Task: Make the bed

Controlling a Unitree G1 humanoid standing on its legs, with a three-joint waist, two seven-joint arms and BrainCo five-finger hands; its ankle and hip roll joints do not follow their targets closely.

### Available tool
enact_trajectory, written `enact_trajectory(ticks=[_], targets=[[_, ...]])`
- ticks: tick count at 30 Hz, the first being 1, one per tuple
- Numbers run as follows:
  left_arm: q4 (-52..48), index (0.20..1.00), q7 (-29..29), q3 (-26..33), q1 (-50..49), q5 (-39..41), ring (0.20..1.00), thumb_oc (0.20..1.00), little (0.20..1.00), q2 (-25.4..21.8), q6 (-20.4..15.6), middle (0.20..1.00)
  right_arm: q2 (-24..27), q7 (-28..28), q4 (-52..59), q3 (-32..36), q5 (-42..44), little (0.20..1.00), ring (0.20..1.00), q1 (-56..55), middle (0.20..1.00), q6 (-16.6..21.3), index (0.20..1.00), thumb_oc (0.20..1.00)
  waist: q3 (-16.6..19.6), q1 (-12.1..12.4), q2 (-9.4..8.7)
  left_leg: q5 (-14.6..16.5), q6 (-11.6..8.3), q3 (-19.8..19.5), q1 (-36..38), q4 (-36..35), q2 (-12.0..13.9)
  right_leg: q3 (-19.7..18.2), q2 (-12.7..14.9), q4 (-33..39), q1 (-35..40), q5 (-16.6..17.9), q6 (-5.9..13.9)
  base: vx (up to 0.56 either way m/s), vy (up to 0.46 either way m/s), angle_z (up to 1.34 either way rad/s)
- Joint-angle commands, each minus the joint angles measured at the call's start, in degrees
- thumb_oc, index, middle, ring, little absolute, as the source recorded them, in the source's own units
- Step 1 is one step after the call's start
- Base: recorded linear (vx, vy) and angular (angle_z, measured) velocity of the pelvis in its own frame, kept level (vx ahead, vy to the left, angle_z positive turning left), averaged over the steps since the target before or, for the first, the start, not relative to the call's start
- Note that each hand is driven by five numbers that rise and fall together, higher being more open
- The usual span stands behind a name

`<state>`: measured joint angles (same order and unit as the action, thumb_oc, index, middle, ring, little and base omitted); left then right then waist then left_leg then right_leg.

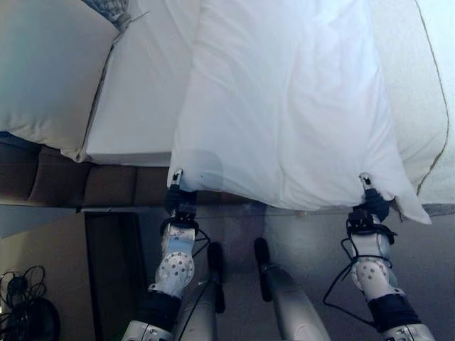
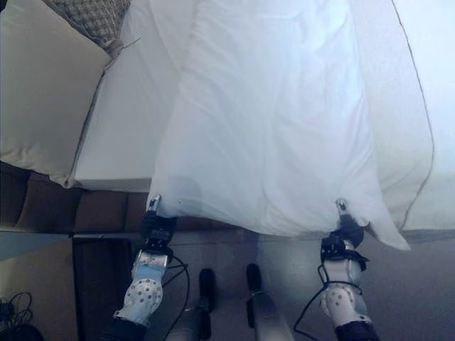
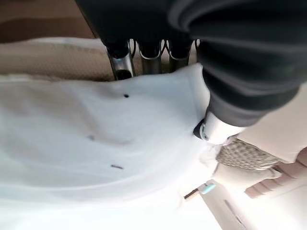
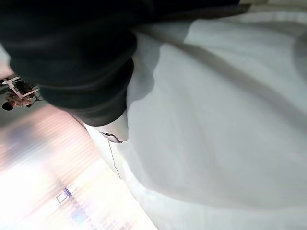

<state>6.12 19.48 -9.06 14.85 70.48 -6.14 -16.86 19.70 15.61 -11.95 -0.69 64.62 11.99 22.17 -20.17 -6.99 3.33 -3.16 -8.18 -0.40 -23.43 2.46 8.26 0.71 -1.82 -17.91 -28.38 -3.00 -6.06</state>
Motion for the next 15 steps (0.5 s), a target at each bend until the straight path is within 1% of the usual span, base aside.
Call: enact_trajectory(ticks=[1,3,5,9,12,13,14,15], targets=[[-5.4,0.2,0.0,3.3,4.2,-5.3,0.2,0.2,0.2,-5.7,-6.5,0.2,3.7,0.5,4.2,0.1,-2.2,0.2,0.2,4.4,0.2,3.0,0.2,0.2,3.6,-0.1,0.06,-3.8,2.66,4.7,0.3,-1.1,-3.2,-7.3,1.6,8.1,0.9,4.4,11.38,0.0,0.189,-0.08],[-6.3,0.2,0.0,3.7,5.9,-5.4,0.2,0.2,0.2,-7.3,-6.6,0.2,4.1,1.4,7.0,-1.3,-3.2,0.2,0.2,6.5,0.2,2.7,0.2,0.2,3.4,0.1,-0.53,-1.9,3.53,5.1,-0.4,2.0,-4.7,-8.5,2.2,8.2,0.9,5.0,12.21,0.01,0.308,-0.13],[-7.3,0.2,-0.2,3.2,7.8,-5.3,0.2,0.2,0.2,-8.8,-6.4,0.2,5.0,1.5,9.4,-1.8,-3.6,0.2,0.2,7.5,0.2,2.3,0.2,0.2,3.5,-0.1,-0.95,0.1,4.33,6.1,-1.3,4.8,-5.8,-9.7,3.6,8.7,1.1,5.6,12.84,0.03,0.286,-0.26],[-10.0,0.2,-1.7,3.3,9.2,-6.4,0.2,0.2,0.2,-12.6,-5.2,0.2,5.9,1.5,13.9,-2.0,-5.7,0.2,0.2,7.8,0.2,1.4,0.2,0.2,3.5,0.0,-1.54,2.1,5.02,7.4,-1.6,7.0,-6.5,-11.5,4.9,9.6,1.3,6.3,13.57,0.03,0.184,-0.28],[-13.4,0.2,-4.4,5.3,6.2,-8.0,0.2,0.2,0.2,-14.5,-4.0,0.2,6.2,-0.1,18.7,-1.2,-7.6,0.2,0.2,5.5,0.2,0.4,0.2,0.2,3.5,0.1,-2.26,2.7,5.32,7.9,-1.7,7.5,-6.8,-12.2,5.4,10.1,1.4,6.7,13.93,0.02,0.076,-0.11],[-15.2,0.2,-5.8,6.9,3.2,-8.0,0.2,0.2,0.2,-14.7,-3.8,0.2,5.8,-1.4,21.8,-0.1,-8.4,0.2,0.2,2.7,0.2,-0.1,0.2,0.2,3.4,0.0,-2.62,3.1,5.29,8.2,-1.8,7.9,-6.9,-12.3,5.6,10.2,1.3,6.7,14.05,0.02,0.026,-0.06],[-15.3,0.2,-5.8,6.9,3.0,-8.0,0.2,0.2,0.2,-14.7,-3.7,0.2,5.8,-1.4,21.9,-0.1,-8.5,0.2,0.2,2.5,0.2,-0.1,0.2,0.2,3.5,0.0,-2.64,3.1,5.29,8.2,-1.8,7.9,-6.9,-12.3,5.6,10.1,1.3,6.7,14.06,0.0,0.0,0.0],[-15.8,0.2,-6.5,8.2,1.2,-8.1,0.2,0.2,0.2,-14.4,-3.9,0.2,5.4,-2.2,22.9,0.7,-8.2,0.2,0.2,0.9,0.2,-0.2,0.2,0.2,3.3,0.0,-2.82,3.3,5.27,8.3,-1.8,8.2,-6.9,-12.3,5.7,10.1,1.3,6.7,14.09,0.0,0.0,0.0]])
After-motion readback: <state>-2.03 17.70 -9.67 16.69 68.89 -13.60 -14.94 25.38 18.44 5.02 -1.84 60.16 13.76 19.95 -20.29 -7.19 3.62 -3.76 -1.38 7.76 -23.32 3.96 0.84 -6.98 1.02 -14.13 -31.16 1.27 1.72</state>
